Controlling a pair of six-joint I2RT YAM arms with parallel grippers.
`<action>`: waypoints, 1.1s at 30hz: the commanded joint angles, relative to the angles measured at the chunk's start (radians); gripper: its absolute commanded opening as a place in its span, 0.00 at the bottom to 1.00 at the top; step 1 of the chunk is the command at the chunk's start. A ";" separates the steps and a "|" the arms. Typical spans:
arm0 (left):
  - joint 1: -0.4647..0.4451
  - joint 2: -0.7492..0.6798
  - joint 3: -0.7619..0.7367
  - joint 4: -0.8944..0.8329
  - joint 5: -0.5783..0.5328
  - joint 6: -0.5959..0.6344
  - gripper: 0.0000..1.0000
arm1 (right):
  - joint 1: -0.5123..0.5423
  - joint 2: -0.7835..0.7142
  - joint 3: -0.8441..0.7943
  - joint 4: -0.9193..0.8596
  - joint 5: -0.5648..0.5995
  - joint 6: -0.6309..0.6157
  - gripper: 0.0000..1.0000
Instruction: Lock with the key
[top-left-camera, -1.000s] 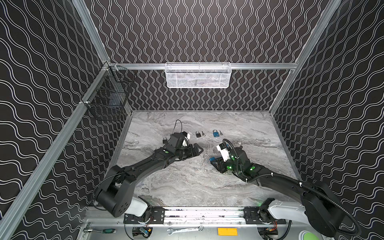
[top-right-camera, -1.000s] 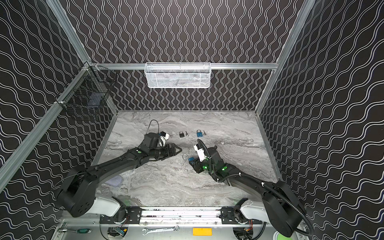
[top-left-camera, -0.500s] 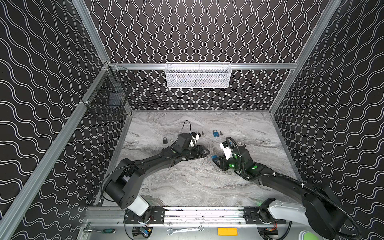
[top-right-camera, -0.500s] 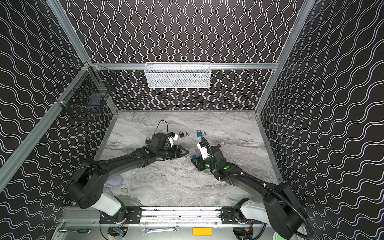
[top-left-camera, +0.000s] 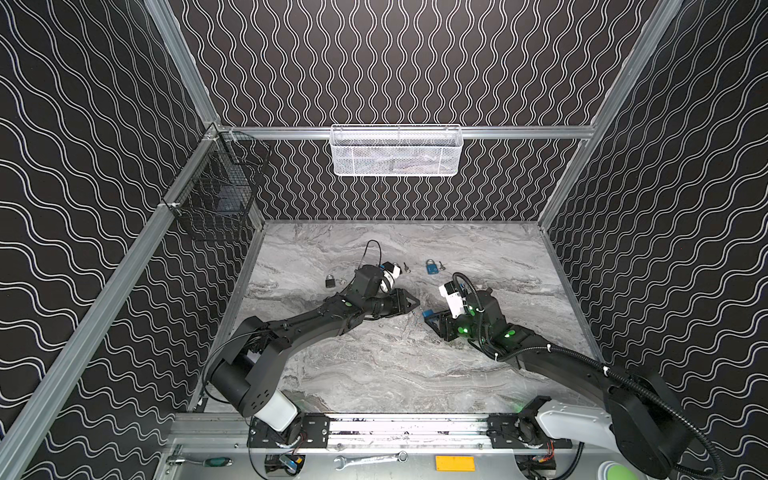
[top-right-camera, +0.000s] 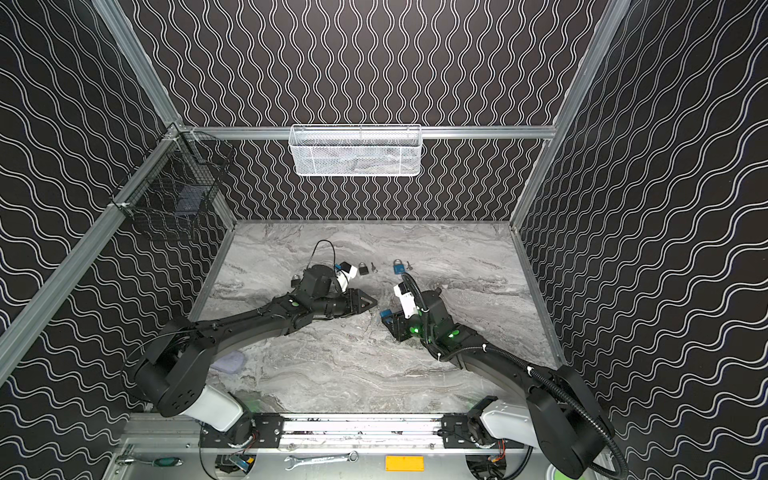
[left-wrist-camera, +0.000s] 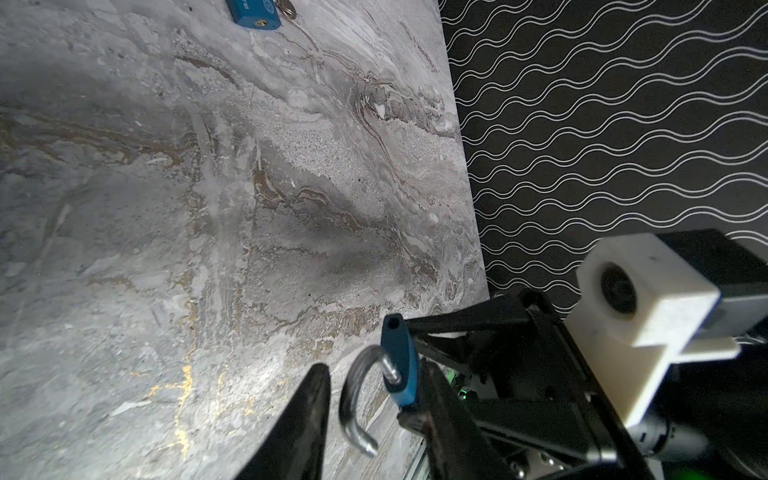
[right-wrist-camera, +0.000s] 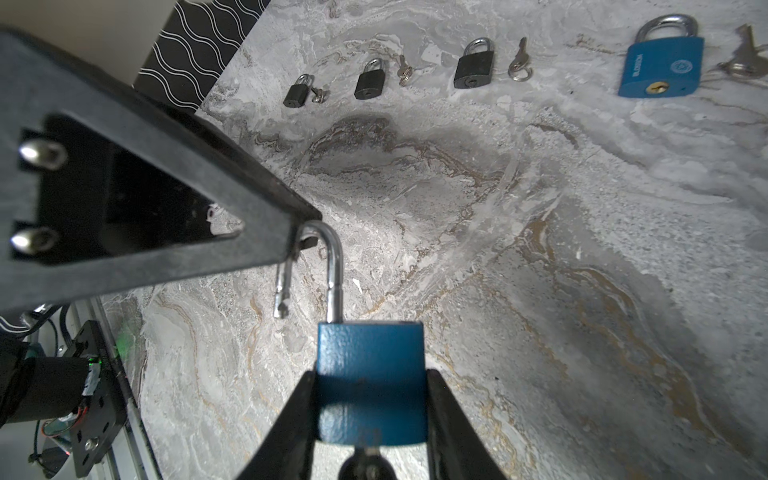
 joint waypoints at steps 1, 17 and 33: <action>0.001 0.009 -0.002 0.053 0.014 -0.001 0.39 | 0.000 -0.010 0.007 0.040 -0.016 0.011 0.17; 0.000 0.005 -0.008 0.071 0.026 -0.011 0.26 | 0.000 0.002 0.013 0.049 -0.034 0.016 0.17; 0.001 0.014 0.002 0.041 0.012 -0.006 0.06 | 0.000 -0.004 0.012 0.044 -0.034 0.012 0.18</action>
